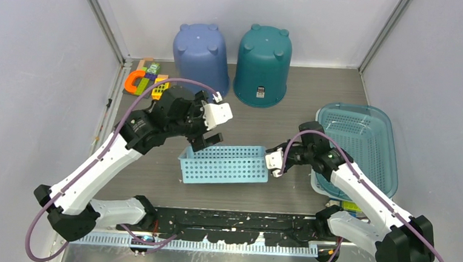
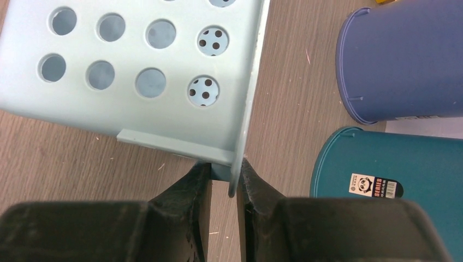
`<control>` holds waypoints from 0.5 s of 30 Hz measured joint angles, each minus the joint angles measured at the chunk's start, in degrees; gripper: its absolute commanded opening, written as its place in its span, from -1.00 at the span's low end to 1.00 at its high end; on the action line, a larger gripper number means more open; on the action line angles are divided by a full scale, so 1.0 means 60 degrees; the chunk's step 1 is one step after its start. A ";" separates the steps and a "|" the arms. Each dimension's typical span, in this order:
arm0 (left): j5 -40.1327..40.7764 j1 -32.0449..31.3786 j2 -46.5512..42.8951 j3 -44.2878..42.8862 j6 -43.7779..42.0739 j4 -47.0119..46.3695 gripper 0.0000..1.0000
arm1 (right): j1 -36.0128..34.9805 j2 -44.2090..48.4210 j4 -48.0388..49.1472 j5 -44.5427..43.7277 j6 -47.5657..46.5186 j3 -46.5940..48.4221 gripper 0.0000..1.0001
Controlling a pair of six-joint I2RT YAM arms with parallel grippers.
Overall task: Turn the large container upside down
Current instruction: Turn the container upside down at the center of the board.
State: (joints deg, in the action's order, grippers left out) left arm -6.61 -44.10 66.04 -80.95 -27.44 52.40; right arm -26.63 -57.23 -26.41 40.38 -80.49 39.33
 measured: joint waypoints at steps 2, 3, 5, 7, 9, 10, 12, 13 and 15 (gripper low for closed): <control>0.0612 0.0047 -0.0120 0.0106 -0.0011 -0.0244 0.97 | 0.0000 -0.0080 -0.0109 0.0058 0.0124 0.0106 -0.95; 0.0834 0.0080 -0.0178 0.0197 -0.0015 -0.0350 0.97 | 0.0000 -0.0109 -0.0157 0.0095 0.0186 0.0146 -0.96; 0.1231 0.0208 -0.0342 0.0463 -0.0015 -0.0543 0.97 | 0.0000 -0.0186 -0.0302 0.0193 0.0302 0.0251 -0.98; 0.1457 0.0350 -0.0499 0.0674 -0.0015 -0.0619 0.99 | 0.0000 -0.0240 -0.0430 0.0295 0.0444 0.0335 -0.98; 0.1606 0.0532 -0.0699 0.0790 -0.0011 -0.0667 0.99 | 0.0000 -0.0284 -0.0521 0.0397 0.0568 0.0412 -0.98; 0.1647 0.0627 -0.0809 0.0809 -0.0007 -0.0703 0.99 | 0.0000 -0.0302 -0.0550 0.0437 0.0652 0.0444 -0.98; 0.1672 0.0845 -0.1096 0.0816 -0.0004 -0.0838 0.99 | 0.0000 -0.0331 -0.0619 0.0517 0.0783 0.0492 -0.98; 0.1668 0.0933 -0.1249 0.0816 -0.0004 -0.0911 0.99 | 0.0000 -0.0350 -0.0667 0.0550 0.0867 0.0528 -0.98; 0.1665 0.1115 -0.1570 0.0823 -0.0004 -0.1042 0.99 | 0.0000 -0.0382 -0.0688 0.0612 0.1016 0.0565 -0.98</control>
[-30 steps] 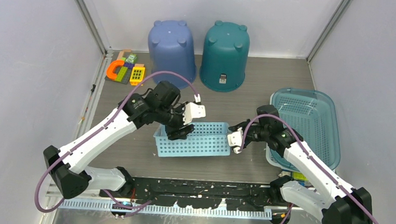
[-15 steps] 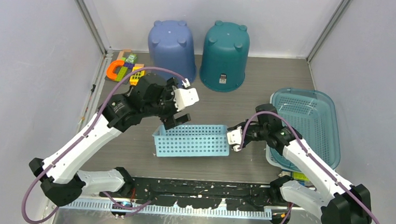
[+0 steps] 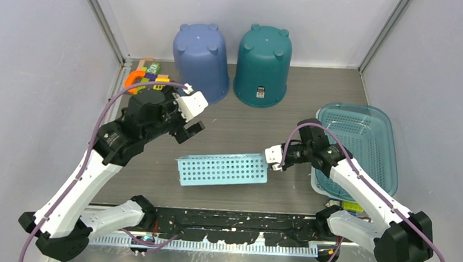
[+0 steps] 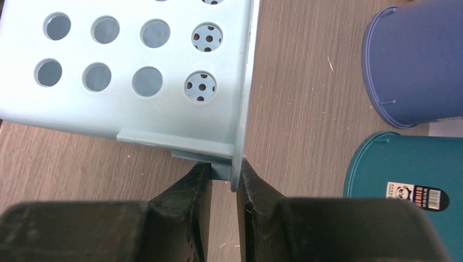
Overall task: Turn the large container upside down
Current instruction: Turn the container upside down at the center of the board.
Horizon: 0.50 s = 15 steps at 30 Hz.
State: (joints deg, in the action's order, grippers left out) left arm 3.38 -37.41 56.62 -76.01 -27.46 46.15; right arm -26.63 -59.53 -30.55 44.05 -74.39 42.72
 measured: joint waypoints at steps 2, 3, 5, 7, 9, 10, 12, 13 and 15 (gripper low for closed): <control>0.0000 0.0120 -0.0255 0.0069 -0.0004 -0.0127 0.99 | 0.0000 -0.0025 -0.0022 0.0029 0.0175 0.0011 -0.98; -0.0004 0.0175 -0.0419 0.0186 -0.0011 -0.0222 0.99 | 0.0000 -0.0025 -0.0033 0.0040 0.0255 0.0011 -0.98; -0.0015 0.0259 -0.0637 0.0441 -0.0033 -0.0324 0.99 | 0.0000 -0.0029 -0.0036 0.0076 0.0477 0.0018 -0.98; -0.0066 0.0331 -0.0769 0.0710 -0.0047 -0.0390 0.99 | 0.0000 -0.0080 -0.0033 0.0117 0.0696 0.0036 -0.98; -0.0109 0.0426 -0.0885 0.1013 -0.0076 -0.0444 0.99 | 0.0000 -0.0175 -0.0044 0.0153 0.0933 0.0066 -0.98; -0.0146 0.0477 -0.0947 0.1166 -0.0084 -0.0459 0.99 | 0.0000 -0.0226 -0.0055 0.0175 0.1020 0.0091 -0.98; -0.0186 0.0590 -0.1093 0.1421 -0.0113 -0.0484 0.99 | 0.0004 -0.0335 -0.0058 0.0222 0.1228 0.0149 -0.98; -0.0211 0.0641 -0.1169 0.1530 -0.0124 -0.0510 0.99 | 0.0018 -0.0386 -0.0058 0.0255 0.1330 0.0178 -0.98; -0.0244 0.0747 -0.1337 0.1708 -0.0142 -0.0557 0.99 | 0.0036 -0.0506 -0.0062 0.0313 0.1526 0.0215 -0.98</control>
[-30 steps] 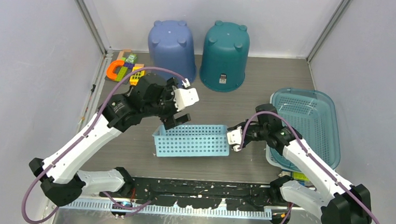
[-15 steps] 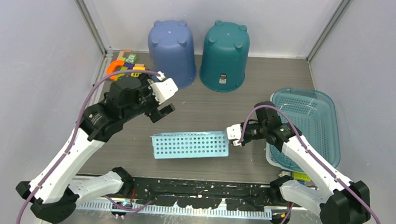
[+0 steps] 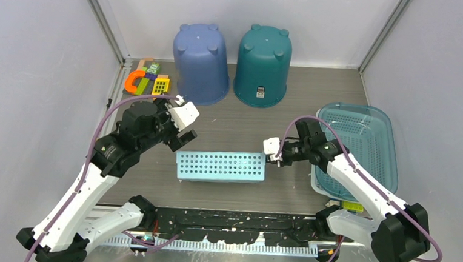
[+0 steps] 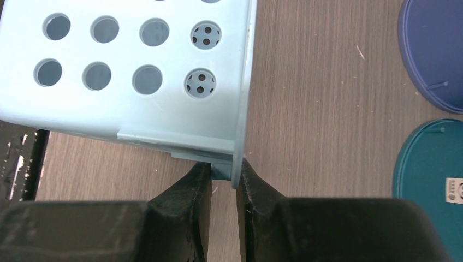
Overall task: Turn the large container upside down
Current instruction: Turn the container upside down at the center of the board.
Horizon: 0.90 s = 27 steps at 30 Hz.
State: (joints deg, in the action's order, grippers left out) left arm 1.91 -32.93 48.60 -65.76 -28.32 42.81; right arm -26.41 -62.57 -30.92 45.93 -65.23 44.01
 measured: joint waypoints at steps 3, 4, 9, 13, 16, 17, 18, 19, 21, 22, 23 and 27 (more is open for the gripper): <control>-0.0033 0.0124 -0.0197 0.0164 0.0018 -0.0117 0.99 | 0.0069 -0.0240 -0.0011 0.0138 0.0328 0.0098 -0.98; -0.0044 0.0168 -0.0244 0.0200 0.0055 -0.0175 0.99 | 0.0106 -0.0313 -0.0011 0.0186 0.0430 0.0131 -0.98; -0.0098 0.0306 -0.0401 0.0350 0.0164 -0.0459 0.99 | 0.0255 -0.0546 -0.0036 0.0455 0.0918 0.0237 -0.98; -0.0146 0.0335 -0.0521 0.0590 0.0189 -0.0597 0.99 | 0.0321 -0.0692 -0.0051 0.0623 0.1162 0.0251 -0.98; -0.0375 0.0423 -0.0601 0.0812 0.0222 -0.0608 0.99 | 0.0361 -0.0863 -0.0073 0.0750 0.1297 0.0262 -0.98; -0.0455 0.0459 -0.0612 0.0867 0.0237 -0.0612 0.99 | 0.0364 -0.0936 -0.0076 0.0790 0.1348 0.0280 -0.98; -0.0535 0.0499 -0.0616 0.0907 0.0255 -0.0612 0.99 | 0.0372 -0.1009 -0.0080 0.0823 0.1388 0.0310 -0.98; -0.0612 0.0532 -0.0623 0.0936 0.0295 -0.0608 0.99 | 0.0382 -0.1064 -0.0080 0.0852 0.1417 0.0346 -0.98; -0.0761 0.0568 -0.0641 0.0965 0.0390 -0.0619 0.99 | 0.0408 -0.1217 -0.0109 0.0922 0.1486 0.0477 -0.98; -0.0801 0.0572 -0.0652 0.0980 0.0408 -0.0623 0.99 | 0.0423 -0.1286 -0.0113 0.0951 0.1530 0.0532 -0.98; -0.0860 0.0572 -0.0670 0.1005 0.0433 -0.0637 0.99 | 0.0426 -0.1359 -0.0109 0.0973 0.1585 0.0583 -0.98; -0.1064 0.0583 -0.0696 0.1104 0.0452 -0.0670 0.98 | 0.0448 -0.1603 -0.0106 0.1042 0.1698 0.0674 -0.98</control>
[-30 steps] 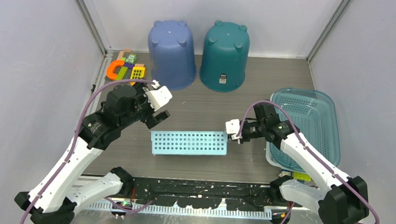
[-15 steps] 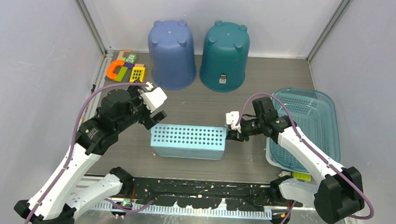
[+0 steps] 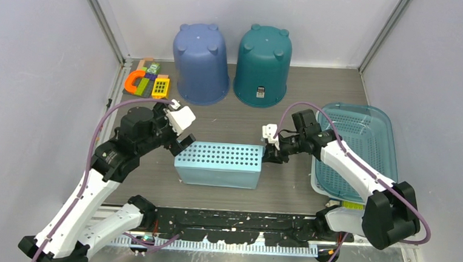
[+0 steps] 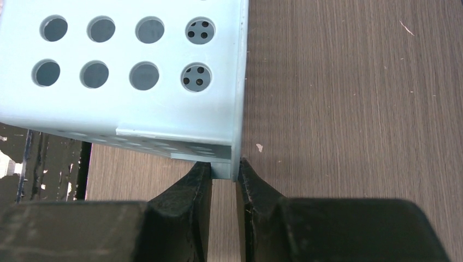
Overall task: Turn the large container upside down
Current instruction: Turn the container upside down at the center of the board.
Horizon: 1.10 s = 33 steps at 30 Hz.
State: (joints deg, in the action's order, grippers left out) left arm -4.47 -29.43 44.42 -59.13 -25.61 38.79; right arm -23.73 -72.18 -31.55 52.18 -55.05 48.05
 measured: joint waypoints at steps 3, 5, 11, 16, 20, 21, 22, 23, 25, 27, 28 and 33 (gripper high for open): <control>-0.0106 0.0000 0.0000 0.0073 0.0015 0.0004 0.98 | 0.0036 -0.0044 0.0004 0.0044 0.0069 0.0011 -0.98; -0.0168 0.0007 0.0011 0.0076 0.0022 0.0000 0.97 | 0.0062 -0.0058 0.0004 0.0076 0.0146 0.0018 -0.98; -0.0270 0.0033 0.0044 0.0080 0.0025 -0.0007 0.97 | 0.0120 -0.0295 0.0018 0.0160 0.0401 0.0160 -0.98; -0.0302 0.0033 0.0058 0.0142 0.0033 -0.0073 0.97 | 0.0120 -0.0535 0.0025 0.0193 0.0627 0.0335 -0.98; -0.0361 0.0044 0.0062 0.0204 0.0058 -0.0073 0.97 | 0.0120 -0.0685 0.0022 0.0226 0.0871 0.0448 -0.98; -0.0372 0.0047 0.0080 0.0204 0.0066 -0.0076 0.97 | 0.0127 -0.0710 -0.0004 0.0222 0.0936 0.0484 -0.98; -0.0375 0.0051 0.0091 0.0204 0.0091 -0.0084 0.96 | 0.0127 -0.0729 -0.0011 0.0222 0.0987 0.0517 -0.98; -0.0375 0.0051 0.0109 0.0204 0.0131 -0.0084 0.96 | 0.0131 -0.0747 -0.0022 0.0222 0.1045 0.0546 -0.98; -0.0393 0.0058 0.0138 0.0204 0.0178 -0.0080 0.96 | 0.0146 -0.0783 -0.0047 0.0219 0.1202 0.0612 -0.98; -0.0437 0.0084 0.0160 0.0204 0.0204 -0.0080 0.96 | 0.0146 -0.0827 -0.0076 0.0215 0.1359 0.0710 -0.98; -0.0444 0.0106 0.0164 0.0204 0.0208 -0.0084 0.96 | 0.0146 -0.0849 -0.0084 0.0219 0.1483 0.0769 -0.98; -0.0466 0.0171 0.0168 0.0204 0.0219 -0.0084 0.96 | 0.0164 -0.0980 -0.0117 0.0226 0.2025 0.1078 -0.98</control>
State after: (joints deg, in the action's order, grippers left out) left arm -7.27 -28.40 45.43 -57.91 -24.29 38.28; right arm -22.74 -78.06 -32.25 53.54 -42.89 54.52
